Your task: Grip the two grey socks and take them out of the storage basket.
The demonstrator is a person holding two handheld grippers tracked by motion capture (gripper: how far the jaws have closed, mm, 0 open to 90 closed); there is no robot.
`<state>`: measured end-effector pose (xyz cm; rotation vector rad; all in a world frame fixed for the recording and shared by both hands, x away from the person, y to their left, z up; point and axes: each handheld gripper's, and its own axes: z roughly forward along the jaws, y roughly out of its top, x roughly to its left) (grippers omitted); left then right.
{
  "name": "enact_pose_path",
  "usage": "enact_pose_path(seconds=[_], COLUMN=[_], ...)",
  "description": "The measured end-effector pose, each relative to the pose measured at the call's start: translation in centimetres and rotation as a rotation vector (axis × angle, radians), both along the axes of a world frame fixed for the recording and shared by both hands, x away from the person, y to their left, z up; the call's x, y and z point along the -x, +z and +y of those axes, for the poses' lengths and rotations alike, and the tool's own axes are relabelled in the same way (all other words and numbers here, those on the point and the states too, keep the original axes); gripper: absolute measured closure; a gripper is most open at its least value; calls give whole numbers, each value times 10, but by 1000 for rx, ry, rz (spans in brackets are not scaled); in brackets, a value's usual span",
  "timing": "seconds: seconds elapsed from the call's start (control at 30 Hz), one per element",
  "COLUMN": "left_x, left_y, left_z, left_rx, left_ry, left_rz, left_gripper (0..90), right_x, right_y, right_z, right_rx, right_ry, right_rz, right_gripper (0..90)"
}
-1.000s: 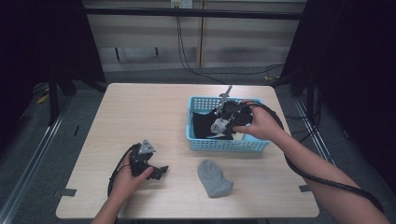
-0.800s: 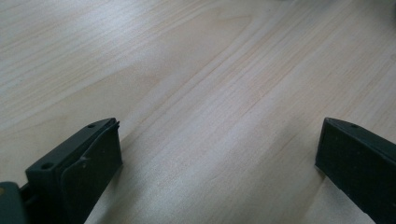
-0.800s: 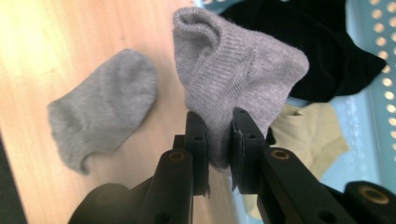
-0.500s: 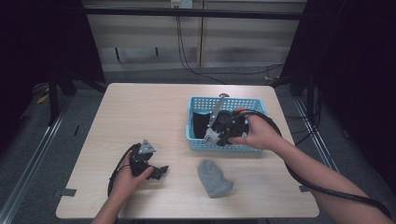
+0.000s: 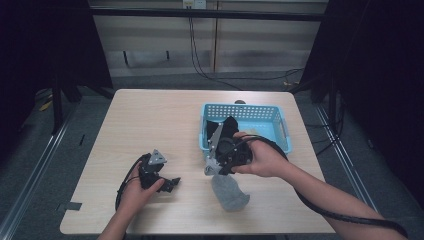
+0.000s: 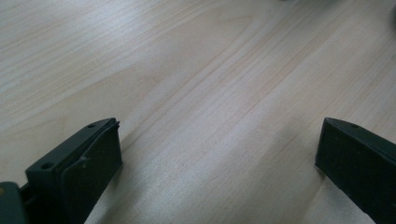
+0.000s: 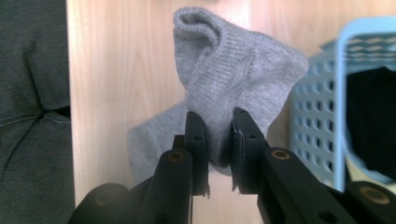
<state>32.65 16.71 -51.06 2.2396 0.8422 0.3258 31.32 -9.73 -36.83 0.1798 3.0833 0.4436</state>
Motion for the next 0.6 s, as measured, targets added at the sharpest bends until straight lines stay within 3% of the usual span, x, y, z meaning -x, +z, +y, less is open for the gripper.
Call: enact_pose_path(seconds=[0.27,0.6], left_x=[0,0], left_y=[0,0], left_z=[0,0], left_rx=[-7,-6], left_ry=[-5,-5], left_rz=[2,0], left_gripper=[0,0], right_x=[10,14], right_y=[-16,-44], right_z=[13,21], right_rx=[-4,19], right_ry=[41,41], right_rz=[27,65], right_gripper=[792,790])
